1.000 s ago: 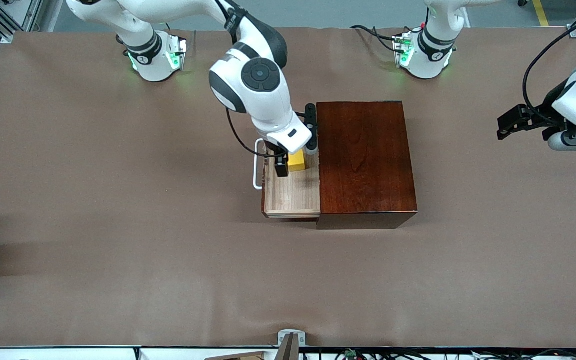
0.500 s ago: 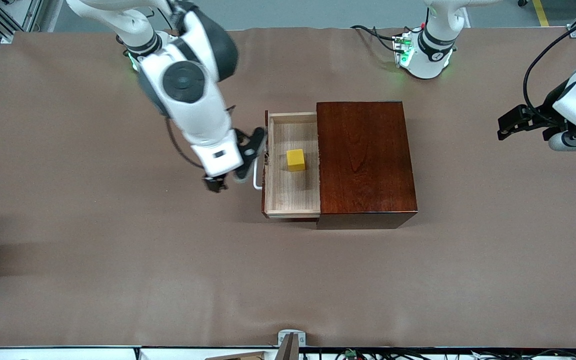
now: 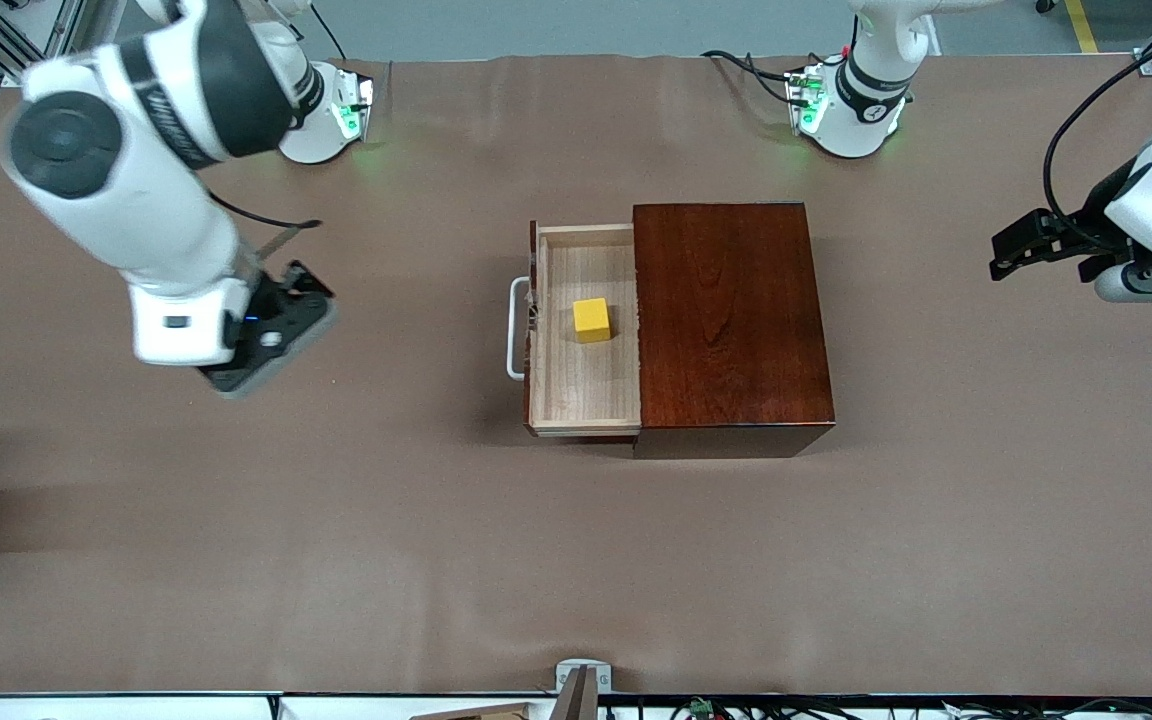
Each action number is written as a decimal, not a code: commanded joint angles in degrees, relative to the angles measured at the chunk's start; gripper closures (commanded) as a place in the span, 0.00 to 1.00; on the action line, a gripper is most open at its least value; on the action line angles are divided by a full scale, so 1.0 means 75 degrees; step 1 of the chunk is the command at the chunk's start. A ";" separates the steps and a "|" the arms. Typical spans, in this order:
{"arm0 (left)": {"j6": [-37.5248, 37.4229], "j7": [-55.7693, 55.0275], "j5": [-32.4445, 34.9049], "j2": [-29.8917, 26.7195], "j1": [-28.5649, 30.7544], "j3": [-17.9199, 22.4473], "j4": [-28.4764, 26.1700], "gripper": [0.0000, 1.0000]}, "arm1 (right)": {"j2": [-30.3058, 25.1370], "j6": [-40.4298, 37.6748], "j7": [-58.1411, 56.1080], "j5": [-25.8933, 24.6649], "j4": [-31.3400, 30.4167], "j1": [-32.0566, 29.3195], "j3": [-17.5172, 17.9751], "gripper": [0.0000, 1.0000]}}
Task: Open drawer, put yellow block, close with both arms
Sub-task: 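Open the right gripper and lift it away from the drawer, then move the left gripper down to the front of the open drawer, then push the drawer shut into the cabinet with the left gripper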
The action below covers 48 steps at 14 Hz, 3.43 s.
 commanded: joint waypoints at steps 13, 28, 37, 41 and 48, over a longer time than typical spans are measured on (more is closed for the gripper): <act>0.1112 -0.0067 0.0996 0.1010 -0.1239 -0.4715 0.0671 0.00 | -0.1657 -0.1157 0.1752 0.0911 -0.0423 -0.0429 -0.2551 0.00; 0.4418 0.4984 0.2078 0.5326 -0.3879 -0.3733 0.2278 0.00 | -0.1916 -0.0922 0.2645 0.1250 -0.0905 -0.0815 -0.2574 0.00; 0.5192 0.5314 0.2090 0.6018 -0.4431 -0.2734 0.2254 0.00 | -0.1752 -0.0900 0.2540 0.1297 -0.0753 -0.0991 -0.2574 0.00; 0.5121 0.5313 0.2125 0.6007 -0.4431 -0.2559 0.2219 0.00 | -0.1694 -0.0829 0.2552 0.1391 -0.0741 -0.0991 -0.2574 0.00; 0.3962 0.5302 0.2582 0.5854 -0.4466 -0.2453 0.2242 0.00 | -0.1694 -0.0923 0.2552 0.1403 -0.0694 -0.1132 -0.2574 0.00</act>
